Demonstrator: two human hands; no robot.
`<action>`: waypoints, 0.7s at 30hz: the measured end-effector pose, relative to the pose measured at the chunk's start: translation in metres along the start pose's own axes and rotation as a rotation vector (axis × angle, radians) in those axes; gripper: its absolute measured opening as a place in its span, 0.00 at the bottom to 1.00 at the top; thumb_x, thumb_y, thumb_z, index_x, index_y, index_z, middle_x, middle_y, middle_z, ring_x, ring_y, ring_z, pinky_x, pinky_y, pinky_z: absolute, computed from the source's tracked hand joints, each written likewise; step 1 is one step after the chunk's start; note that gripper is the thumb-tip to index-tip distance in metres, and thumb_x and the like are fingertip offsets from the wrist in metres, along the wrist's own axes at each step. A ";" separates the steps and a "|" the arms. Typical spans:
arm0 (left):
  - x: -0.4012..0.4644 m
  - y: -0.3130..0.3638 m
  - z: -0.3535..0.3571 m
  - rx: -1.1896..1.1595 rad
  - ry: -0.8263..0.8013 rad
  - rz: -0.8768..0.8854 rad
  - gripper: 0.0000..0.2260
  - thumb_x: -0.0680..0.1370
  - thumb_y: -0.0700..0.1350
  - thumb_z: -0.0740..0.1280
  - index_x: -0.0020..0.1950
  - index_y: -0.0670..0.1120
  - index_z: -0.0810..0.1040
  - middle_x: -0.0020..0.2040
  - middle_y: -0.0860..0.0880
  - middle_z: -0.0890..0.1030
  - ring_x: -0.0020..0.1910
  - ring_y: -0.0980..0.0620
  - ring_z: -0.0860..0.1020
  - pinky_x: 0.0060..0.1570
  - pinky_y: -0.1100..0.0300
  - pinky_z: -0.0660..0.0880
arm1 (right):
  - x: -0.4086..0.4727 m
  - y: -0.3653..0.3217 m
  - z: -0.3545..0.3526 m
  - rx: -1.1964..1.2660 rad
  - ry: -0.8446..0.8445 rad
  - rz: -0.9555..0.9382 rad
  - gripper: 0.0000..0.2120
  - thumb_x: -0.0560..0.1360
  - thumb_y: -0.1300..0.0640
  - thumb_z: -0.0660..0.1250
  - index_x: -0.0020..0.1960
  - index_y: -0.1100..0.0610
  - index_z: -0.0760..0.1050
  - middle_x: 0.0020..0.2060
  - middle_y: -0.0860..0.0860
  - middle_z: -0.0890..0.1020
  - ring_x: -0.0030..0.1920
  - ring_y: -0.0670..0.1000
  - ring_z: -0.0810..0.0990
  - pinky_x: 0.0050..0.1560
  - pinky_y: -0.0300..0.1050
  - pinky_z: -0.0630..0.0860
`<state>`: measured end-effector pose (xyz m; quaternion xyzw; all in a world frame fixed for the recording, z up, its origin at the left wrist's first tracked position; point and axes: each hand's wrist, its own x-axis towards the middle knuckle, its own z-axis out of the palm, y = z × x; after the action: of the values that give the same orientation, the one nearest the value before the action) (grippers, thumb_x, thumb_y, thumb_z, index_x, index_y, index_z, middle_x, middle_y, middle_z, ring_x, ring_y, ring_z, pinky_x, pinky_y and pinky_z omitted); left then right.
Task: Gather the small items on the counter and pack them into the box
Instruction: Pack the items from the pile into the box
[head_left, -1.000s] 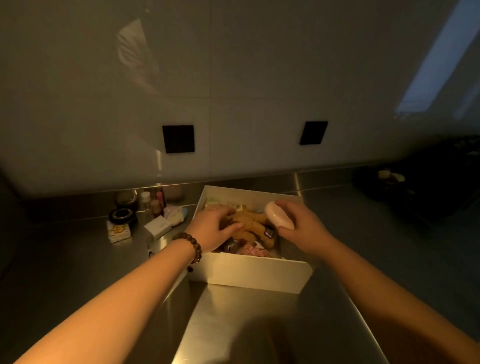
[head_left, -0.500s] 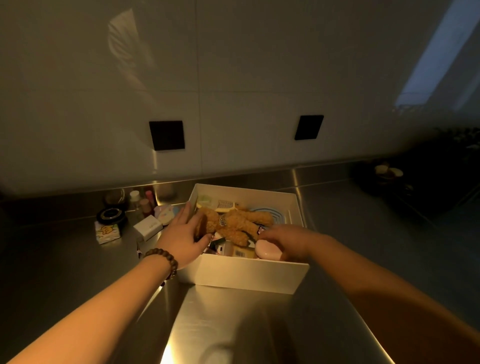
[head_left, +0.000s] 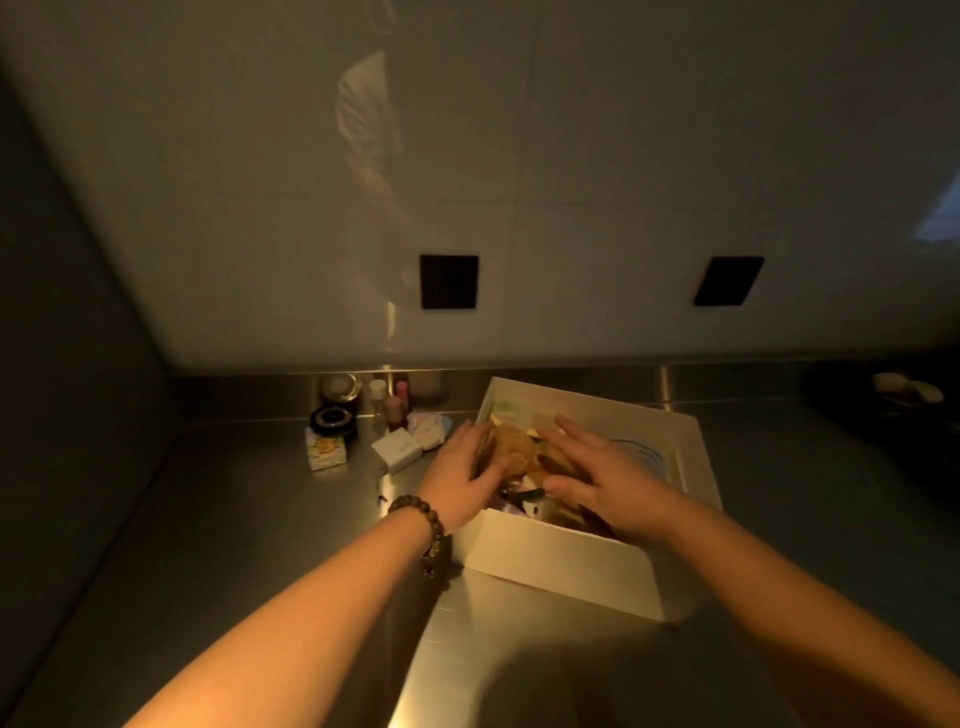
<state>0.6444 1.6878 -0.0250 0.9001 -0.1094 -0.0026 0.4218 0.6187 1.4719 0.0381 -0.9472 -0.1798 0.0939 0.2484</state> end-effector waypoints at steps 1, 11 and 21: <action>-0.005 -0.006 -0.007 -0.049 0.052 -0.009 0.25 0.78 0.56 0.61 0.73 0.52 0.61 0.72 0.49 0.65 0.70 0.50 0.64 0.64 0.57 0.64 | 0.009 -0.011 0.004 -0.009 0.004 -0.014 0.30 0.76 0.40 0.61 0.74 0.36 0.52 0.77 0.40 0.50 0.76 0.50 0.53 0.74 0.57 0.58; -0.042 -0.138 -0.096 0.128 0.306 -0.348 0.23 0.76 0.50 0.67 0.69 0.50 0.67 0.67 0.47 0.68 0.65 0.48 0.68 0.60 0.57 0.67 | 0.118 -0.122 0.082 0.077 0.070 -0.159 0.24 0.77 0.46 0.63 0.71 0.50 0.66 0.69 0.50 0.67 0.67 0.51 0.69 0.63 0.41 0.67; -0.011 -0.219 -0.121 0.190 0.194 -0.444 0.46 0.67 0.60 0.72 0.76 0.47 0.51 0.76 0.46 0.53 0.73 0.45 0.56 0.70 0.48 0.61 | 0.201 -0.122 0.190 -0.050 0.082 0.163 0.39 0.76 0.45 0.63 0.77 0.44 0.42 0.77 0.56 0.41 0.76 0.60 0.41 0.75 0.56 0.46</action>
<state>0.6878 1.9174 -0.1147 0.9337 0.1318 0.0015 0.3329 0.7166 1.7318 -0.0811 -0.9677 -0.0940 0.0705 0.2232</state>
